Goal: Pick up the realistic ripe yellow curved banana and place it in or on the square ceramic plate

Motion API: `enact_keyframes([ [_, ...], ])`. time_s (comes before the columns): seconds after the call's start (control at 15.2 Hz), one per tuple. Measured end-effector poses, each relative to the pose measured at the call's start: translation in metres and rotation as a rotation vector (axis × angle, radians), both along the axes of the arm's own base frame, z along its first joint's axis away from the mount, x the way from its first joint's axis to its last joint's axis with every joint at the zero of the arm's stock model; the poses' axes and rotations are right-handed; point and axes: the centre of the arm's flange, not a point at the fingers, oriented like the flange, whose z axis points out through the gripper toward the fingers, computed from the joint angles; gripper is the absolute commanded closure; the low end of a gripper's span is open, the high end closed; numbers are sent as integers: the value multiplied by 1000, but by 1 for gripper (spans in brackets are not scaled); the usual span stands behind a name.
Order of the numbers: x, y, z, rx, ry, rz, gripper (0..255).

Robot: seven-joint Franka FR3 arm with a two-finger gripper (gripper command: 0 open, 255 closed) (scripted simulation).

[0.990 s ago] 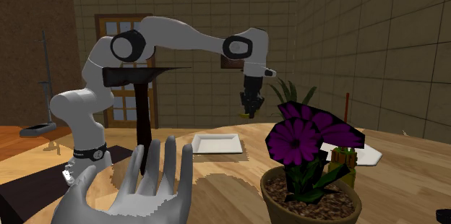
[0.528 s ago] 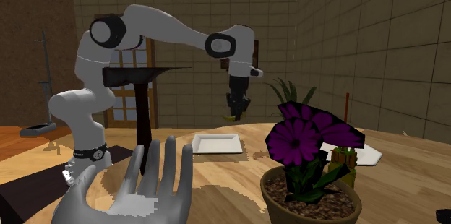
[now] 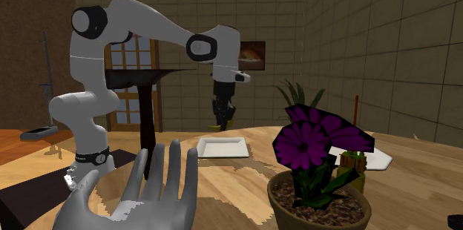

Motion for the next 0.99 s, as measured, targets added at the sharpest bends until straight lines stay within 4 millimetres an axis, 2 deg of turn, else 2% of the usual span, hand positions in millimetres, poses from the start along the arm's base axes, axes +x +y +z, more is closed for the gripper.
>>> enact_keyframes([
  [0.66, -2, -2, -54, 0, 1, 1, 255],
  [0.99, -1, -2, -60, 0, 0, 1, 255],
])
